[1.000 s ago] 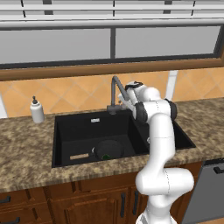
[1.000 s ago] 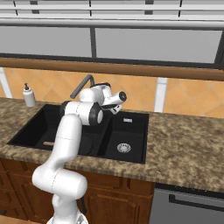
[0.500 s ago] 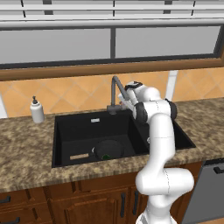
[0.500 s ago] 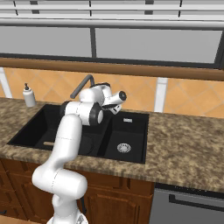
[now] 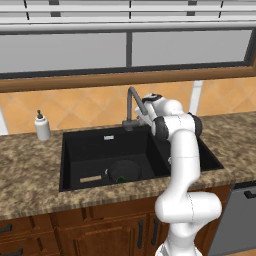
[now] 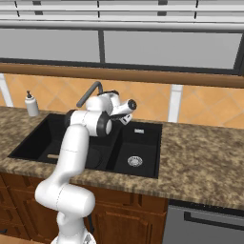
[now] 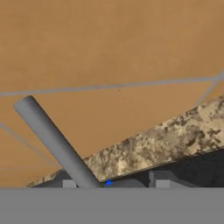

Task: Pick the pan and sponge and place them into the sink. Then turn on the water.

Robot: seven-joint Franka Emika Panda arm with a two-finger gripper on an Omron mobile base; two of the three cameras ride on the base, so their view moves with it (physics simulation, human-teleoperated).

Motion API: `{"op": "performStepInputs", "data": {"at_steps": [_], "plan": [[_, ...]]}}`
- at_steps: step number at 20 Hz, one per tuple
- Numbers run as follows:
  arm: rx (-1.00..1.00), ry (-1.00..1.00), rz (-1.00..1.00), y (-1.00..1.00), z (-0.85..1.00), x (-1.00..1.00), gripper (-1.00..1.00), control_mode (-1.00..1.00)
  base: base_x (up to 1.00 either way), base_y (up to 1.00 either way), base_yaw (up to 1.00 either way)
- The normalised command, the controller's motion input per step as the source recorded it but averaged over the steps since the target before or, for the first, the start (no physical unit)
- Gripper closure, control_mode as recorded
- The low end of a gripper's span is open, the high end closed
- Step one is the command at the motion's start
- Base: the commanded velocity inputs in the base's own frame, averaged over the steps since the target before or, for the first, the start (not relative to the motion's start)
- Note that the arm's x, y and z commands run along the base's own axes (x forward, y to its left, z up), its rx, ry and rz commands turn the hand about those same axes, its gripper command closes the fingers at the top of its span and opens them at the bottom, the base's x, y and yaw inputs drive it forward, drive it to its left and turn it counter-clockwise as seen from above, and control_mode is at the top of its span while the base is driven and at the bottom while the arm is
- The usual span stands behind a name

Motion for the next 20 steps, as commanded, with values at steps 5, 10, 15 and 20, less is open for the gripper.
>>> {"op": "performStepInputs", "data": {"at_steps": [5,10,15,20], "plan": [[0.07,0.0,-0.13,0.0,-0.35,0.0,1.0,-1.0,0.0,0.0,0.0],[0.07,0.07,-0.3,-0.14,-0.36,0.0,1.0,-1.0,0.0,0.0,0.0],[0.17,0.11,-0.28,-0.2,-0.36,0.0,1.0,-1.0,0.0,0.0,0.0],[0.29,0.09,-0.15,-0.2,-0.47,0.0,1.0,-1.0,0.0,0.0,0.0]]}}
